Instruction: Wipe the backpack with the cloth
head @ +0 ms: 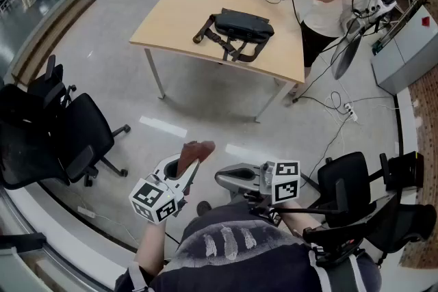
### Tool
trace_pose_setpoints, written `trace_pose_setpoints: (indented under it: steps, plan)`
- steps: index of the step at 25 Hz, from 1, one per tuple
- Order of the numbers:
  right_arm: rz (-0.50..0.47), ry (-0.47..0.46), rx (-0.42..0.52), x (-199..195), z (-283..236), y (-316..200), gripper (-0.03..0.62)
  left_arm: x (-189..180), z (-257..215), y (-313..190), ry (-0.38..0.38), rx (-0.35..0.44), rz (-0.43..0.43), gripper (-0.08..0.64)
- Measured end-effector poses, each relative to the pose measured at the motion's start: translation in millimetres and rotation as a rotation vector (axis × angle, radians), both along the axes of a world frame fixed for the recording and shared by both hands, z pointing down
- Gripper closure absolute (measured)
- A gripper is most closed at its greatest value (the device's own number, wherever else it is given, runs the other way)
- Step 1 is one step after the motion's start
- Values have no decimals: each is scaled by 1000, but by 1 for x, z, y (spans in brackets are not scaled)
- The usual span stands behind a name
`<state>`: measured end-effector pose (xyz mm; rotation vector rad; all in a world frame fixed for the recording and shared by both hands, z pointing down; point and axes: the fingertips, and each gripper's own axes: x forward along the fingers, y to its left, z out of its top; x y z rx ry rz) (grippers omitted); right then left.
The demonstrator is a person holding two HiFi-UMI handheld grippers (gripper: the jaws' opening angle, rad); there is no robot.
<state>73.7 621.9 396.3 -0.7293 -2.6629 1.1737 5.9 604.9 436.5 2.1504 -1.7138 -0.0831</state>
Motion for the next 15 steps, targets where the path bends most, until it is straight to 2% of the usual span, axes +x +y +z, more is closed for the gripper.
trace_pose_setpoints:
  steps: [5, 9, 15]
  plan:
    - [8, -13, -21, 6, 11, -77, 591, 5, 7, -77, -8, -18, -4, 505]
    - [-5, -51, -44, 8, 9, -162, 591, 6, 1, -163, -38, -39, -18, 505]
    - [-43, -128, -40, 11, -4, -267, 591, 19, -20, -274, -121, -70, 24, 505]
